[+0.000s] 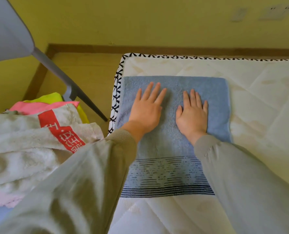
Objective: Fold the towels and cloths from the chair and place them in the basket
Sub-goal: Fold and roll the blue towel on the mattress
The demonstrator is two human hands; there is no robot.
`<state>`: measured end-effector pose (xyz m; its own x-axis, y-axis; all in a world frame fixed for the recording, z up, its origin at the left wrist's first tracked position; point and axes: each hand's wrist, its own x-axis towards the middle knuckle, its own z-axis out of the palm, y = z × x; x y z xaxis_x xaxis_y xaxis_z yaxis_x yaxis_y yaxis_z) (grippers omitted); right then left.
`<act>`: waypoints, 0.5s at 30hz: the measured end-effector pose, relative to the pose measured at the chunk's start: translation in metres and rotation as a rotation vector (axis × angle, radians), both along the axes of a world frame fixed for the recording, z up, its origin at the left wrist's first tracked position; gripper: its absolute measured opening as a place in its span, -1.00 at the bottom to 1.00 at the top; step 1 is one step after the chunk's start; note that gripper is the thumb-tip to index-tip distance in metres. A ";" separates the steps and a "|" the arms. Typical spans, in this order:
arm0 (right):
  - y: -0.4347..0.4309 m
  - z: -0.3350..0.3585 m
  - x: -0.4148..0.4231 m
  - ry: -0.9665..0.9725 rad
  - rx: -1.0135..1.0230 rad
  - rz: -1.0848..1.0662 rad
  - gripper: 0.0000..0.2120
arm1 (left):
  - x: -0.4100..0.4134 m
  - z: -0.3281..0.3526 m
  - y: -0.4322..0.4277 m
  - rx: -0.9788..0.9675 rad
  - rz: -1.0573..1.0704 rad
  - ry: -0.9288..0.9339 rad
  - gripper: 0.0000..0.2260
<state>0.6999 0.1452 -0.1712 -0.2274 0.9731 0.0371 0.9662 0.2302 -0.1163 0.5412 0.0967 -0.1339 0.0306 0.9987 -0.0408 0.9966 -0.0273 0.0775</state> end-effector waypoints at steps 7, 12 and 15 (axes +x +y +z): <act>0.002 -0.002 0.001 0.005 0.011 0.004 -0.45 | -0.095 -0.011 0.013 -0.175 0.037 0.210 -0.41; 0.003 0.000 0.000 0.012 0.011 0.008 -0.45 | -0.067 0.021 0.021 -0.030 0.187 0.217 -0.41; 0.001 0.001 0.001 0.015 0.015 0.005 -0.45 | -0.020 0.005 0.005 -0.037 -0.112 0.111 -0.42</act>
<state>0.7009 0.1458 -0.1702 -0.2319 0.9712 0.0549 0.9631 0.2371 -0.1273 0.5212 0.1017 -0.1291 0.1345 0.9871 -0.0866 0.9900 -0.1375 -0.0303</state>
